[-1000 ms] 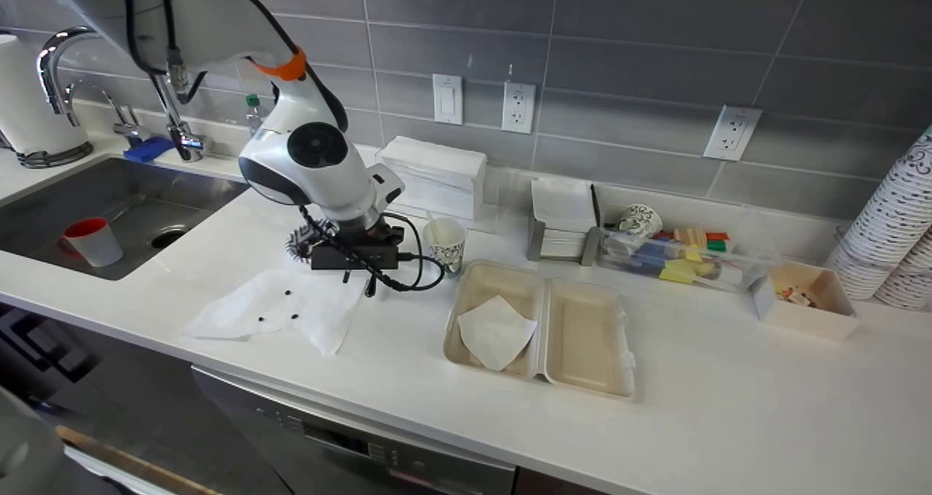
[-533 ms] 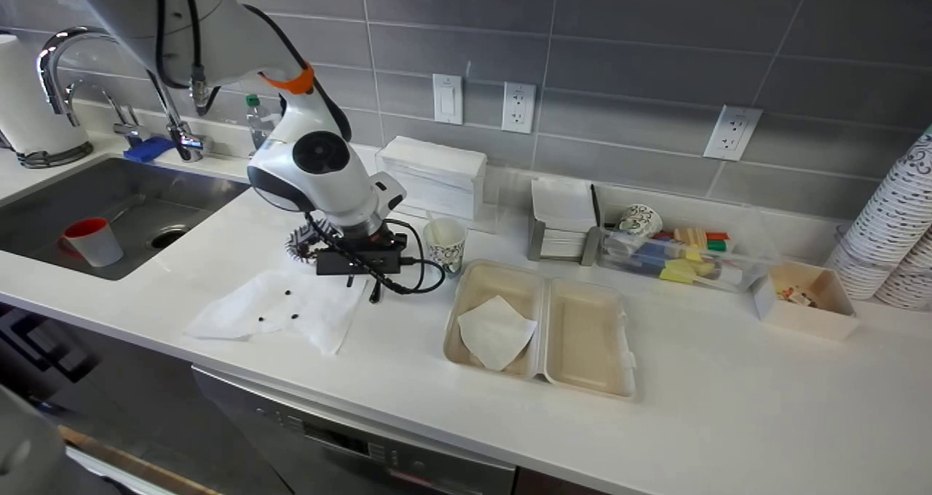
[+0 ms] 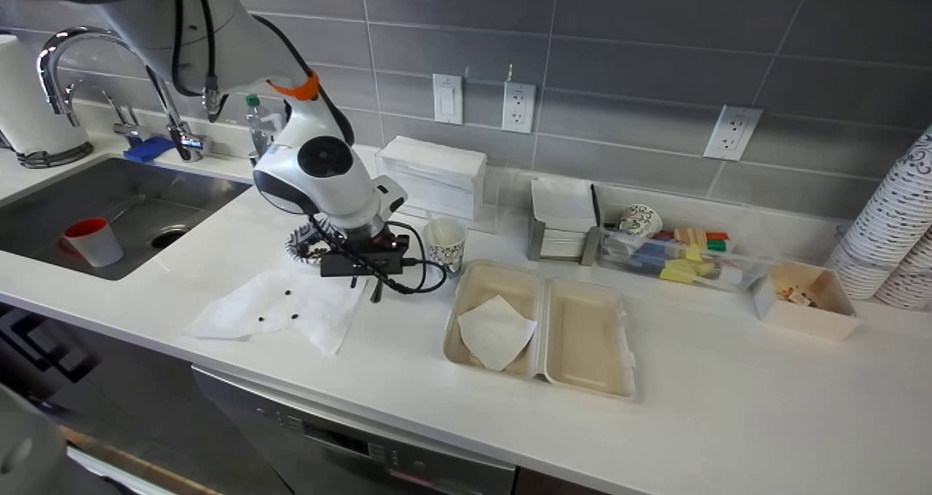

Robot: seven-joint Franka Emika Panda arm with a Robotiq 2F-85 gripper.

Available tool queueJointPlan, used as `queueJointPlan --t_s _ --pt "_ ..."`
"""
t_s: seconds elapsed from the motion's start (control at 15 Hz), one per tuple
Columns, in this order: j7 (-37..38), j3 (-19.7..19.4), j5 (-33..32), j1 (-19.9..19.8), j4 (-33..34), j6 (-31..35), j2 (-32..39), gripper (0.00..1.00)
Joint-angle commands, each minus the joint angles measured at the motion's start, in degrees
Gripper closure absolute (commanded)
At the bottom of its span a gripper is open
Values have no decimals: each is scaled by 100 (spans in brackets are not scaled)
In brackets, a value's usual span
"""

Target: Use the spoon to transfer some contents from the plate into the cup

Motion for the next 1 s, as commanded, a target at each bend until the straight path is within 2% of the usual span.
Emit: queueJointPlan --t_s 0.0,0.07,0.13,0.27,0.4,0.47,0.67,0.8,0.87,0.93 --pt "-148 -60 112 66 81 199 44 41" --pt "-121 -64 80 63 30 264 -14 34" --pt "-51 -53 -27 50 -106 353 -110 34" --pt "56 -3 -228 15 -409 558 -306 20" --pt "161 120 -538 -99 -997 611 -659 5" --pt "204 165 -688 -153 -1294 529 -797 1" --pt "463 88 -1161 -156 -2096 311 -1181 0" --pt "722 -78 -1422 -91 -2389 378 -1303 0" --pt "827 -158 -1503 -87 -2500 311 -1400 0" --pt "525 -28 -1177 -90 -2107 538 -1042 0"
